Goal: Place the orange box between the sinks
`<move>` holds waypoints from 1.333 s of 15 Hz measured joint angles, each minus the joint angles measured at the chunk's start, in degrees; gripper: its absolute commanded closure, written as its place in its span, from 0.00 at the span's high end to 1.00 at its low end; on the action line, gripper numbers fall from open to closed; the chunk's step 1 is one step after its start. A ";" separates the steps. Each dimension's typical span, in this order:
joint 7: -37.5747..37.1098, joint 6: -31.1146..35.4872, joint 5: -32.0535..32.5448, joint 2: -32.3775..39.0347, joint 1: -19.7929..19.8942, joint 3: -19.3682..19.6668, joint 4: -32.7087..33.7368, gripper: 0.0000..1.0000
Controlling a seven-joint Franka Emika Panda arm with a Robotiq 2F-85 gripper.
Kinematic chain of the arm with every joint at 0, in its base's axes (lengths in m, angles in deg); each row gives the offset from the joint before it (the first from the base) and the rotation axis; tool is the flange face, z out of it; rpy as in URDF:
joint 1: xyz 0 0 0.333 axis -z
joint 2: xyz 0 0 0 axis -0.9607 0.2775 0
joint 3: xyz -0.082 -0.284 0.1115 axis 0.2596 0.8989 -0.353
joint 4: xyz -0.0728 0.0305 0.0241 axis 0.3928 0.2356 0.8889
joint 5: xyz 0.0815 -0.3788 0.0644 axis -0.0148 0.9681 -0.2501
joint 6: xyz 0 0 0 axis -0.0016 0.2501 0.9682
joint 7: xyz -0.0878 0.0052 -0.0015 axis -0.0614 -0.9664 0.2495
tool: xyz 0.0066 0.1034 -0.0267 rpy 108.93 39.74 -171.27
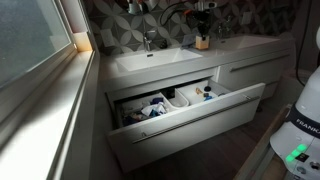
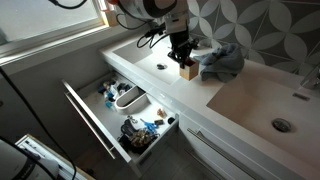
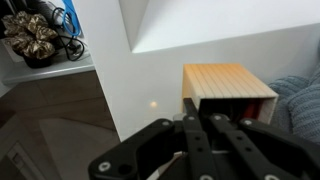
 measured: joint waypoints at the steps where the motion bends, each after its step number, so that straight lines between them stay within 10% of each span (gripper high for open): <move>1: 0.00 0.21 -0.02 0.79 0.06 0.04 0.47 0.01; 7: 0.24 0.27 -0.34 4.29 0.26 0.05 2.64 0.02; 8: 0.57 0.27 -0.59 4.67 0.36 0.05 2.94 0.31; 20: 25.88 -7.01 -2.18 -5.46 0.50 -1.43 3.20 1.00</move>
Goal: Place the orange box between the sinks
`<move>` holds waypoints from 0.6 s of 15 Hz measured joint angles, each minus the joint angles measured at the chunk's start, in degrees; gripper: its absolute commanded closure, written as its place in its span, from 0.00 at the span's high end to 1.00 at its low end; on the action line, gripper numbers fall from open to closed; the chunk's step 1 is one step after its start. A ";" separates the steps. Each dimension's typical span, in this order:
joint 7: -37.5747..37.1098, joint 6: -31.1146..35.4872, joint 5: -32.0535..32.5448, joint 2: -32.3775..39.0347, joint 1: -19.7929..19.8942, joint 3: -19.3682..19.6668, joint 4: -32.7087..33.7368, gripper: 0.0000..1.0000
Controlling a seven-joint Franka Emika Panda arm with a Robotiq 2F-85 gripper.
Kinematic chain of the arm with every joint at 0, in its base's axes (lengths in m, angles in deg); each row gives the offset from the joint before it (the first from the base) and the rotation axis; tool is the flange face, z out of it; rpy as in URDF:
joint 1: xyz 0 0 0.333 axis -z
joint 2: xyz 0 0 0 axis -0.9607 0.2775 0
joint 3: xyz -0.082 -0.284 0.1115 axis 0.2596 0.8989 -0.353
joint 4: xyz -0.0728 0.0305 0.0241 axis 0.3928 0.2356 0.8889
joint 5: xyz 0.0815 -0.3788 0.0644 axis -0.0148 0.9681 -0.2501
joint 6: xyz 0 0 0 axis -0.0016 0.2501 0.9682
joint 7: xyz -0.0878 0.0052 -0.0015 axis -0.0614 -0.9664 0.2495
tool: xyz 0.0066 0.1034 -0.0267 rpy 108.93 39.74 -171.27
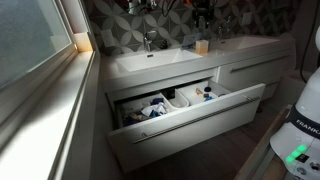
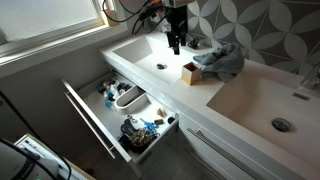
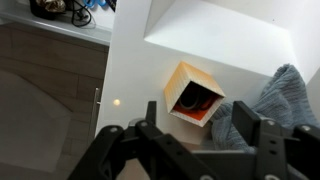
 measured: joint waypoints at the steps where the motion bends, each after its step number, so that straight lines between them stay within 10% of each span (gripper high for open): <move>1: 2.98 -1.66 0.00 -2.08 -0.20 -0.13 -0.83 1.00; 9: 24.91 -9.83 0.00 -15.55 -1.39 -1.94 -10.79 1.00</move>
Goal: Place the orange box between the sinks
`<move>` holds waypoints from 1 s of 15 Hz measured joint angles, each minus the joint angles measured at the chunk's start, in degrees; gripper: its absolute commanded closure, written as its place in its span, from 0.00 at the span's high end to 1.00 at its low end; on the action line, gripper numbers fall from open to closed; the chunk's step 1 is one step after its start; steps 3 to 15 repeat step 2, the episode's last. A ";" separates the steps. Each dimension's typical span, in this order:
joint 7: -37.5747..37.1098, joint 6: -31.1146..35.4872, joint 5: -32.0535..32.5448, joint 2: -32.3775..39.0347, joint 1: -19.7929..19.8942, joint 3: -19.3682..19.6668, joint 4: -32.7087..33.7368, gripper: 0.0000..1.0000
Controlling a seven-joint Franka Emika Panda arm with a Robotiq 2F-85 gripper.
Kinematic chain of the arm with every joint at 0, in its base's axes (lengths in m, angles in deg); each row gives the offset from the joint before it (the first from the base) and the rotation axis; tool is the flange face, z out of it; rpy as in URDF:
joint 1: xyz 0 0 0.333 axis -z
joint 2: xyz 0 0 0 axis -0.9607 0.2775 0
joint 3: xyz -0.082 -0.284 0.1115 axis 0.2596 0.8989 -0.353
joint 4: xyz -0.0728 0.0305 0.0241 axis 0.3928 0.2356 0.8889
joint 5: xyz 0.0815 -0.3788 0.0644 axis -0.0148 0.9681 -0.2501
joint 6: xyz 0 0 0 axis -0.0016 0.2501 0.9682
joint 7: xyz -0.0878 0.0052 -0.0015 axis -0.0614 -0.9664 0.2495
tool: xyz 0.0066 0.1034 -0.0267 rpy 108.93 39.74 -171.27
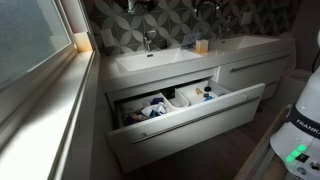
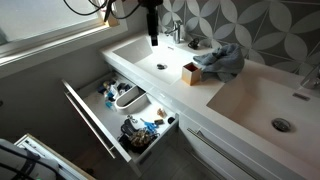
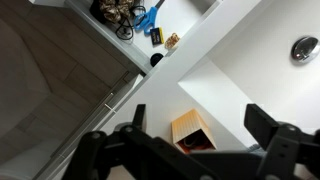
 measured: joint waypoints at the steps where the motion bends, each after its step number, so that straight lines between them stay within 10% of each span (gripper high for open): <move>1: 0.94 -0.01 0.00 -0.84 0.00 -0.15 -0.91 1.00; 15: 1.47 -0.01 0.00 -1.30 0.00 -0.19 -1.44 1.00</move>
